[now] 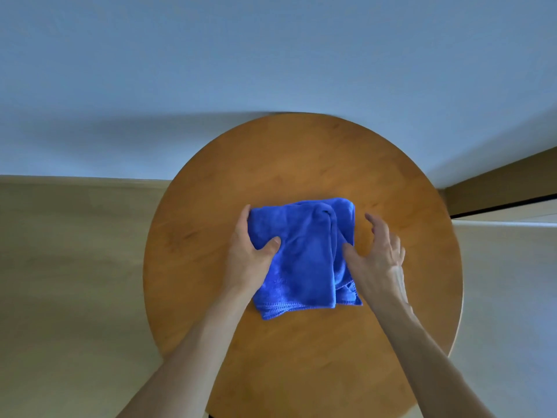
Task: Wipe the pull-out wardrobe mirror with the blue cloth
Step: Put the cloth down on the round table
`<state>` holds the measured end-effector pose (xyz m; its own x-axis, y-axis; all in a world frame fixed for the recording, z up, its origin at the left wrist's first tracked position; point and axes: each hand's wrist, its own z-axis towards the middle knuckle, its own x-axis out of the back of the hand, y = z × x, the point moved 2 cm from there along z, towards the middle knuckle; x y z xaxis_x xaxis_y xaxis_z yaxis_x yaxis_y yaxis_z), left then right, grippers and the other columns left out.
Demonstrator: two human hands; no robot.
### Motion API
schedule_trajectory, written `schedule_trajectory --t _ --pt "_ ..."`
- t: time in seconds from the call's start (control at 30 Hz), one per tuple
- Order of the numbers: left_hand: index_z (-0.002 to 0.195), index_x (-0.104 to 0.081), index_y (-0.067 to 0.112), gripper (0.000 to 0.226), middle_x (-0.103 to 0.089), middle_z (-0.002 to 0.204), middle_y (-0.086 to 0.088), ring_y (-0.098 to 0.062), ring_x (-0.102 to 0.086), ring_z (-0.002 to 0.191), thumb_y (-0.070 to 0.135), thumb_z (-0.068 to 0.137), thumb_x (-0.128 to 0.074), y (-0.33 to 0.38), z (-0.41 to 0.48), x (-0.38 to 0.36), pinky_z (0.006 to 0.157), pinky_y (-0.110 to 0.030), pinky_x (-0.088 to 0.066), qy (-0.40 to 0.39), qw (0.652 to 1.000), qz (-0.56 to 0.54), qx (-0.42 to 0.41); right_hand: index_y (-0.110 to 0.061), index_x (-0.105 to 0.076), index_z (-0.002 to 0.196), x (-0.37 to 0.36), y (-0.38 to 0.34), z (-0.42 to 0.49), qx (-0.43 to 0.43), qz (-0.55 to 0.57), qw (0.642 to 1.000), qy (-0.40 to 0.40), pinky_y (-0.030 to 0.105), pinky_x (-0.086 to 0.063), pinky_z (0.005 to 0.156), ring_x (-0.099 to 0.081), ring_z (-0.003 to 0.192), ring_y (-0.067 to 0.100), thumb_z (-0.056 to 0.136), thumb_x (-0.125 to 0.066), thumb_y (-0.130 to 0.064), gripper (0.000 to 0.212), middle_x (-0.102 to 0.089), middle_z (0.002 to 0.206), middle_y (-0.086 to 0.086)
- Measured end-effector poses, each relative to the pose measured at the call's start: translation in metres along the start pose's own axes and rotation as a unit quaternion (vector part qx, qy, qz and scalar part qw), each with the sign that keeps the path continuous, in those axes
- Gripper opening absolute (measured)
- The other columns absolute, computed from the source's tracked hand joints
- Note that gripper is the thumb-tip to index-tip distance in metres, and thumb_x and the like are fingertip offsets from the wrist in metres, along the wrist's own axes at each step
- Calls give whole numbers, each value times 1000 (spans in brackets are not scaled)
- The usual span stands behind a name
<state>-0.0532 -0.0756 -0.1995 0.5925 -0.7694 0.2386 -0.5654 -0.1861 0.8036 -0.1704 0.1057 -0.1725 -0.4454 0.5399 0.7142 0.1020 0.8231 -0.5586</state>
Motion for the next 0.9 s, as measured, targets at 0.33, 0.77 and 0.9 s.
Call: schedule_trajectory --t 0.33,0.77,0.9 --pt "148 -37 44 69 -47 133 18 25 -43 104 22 91 -71 -2 9 -12 80 2 -33 21 991 119 -63 -23 -53 111 -17 -22 13 65 -29 997 25 35 -49 73 -56 91 15 88 -71 -44 36 -51 109 -6" --pt "149 -35 46 70 -51 136 17 13 -50 113 27 91 -70 -6 10 -11 92 -16 -43 26 989 135 -56 -24 -55 124 -28 -24 9 -22 -7 999 -44 30 -42 79 -56 89 16 90 -67 -30 36 -59 109 0" --pt "149 -34 47 72 -45 134 18 35 -36 101 28 90 -72 -9 10 -10 79 -3 -32 11 990 126 -53 -27 -59 125 -31 -27 9 -18 45 997 -56 29 -42 74 -55 87 16 90 -65 -24 35 -57 101 1"
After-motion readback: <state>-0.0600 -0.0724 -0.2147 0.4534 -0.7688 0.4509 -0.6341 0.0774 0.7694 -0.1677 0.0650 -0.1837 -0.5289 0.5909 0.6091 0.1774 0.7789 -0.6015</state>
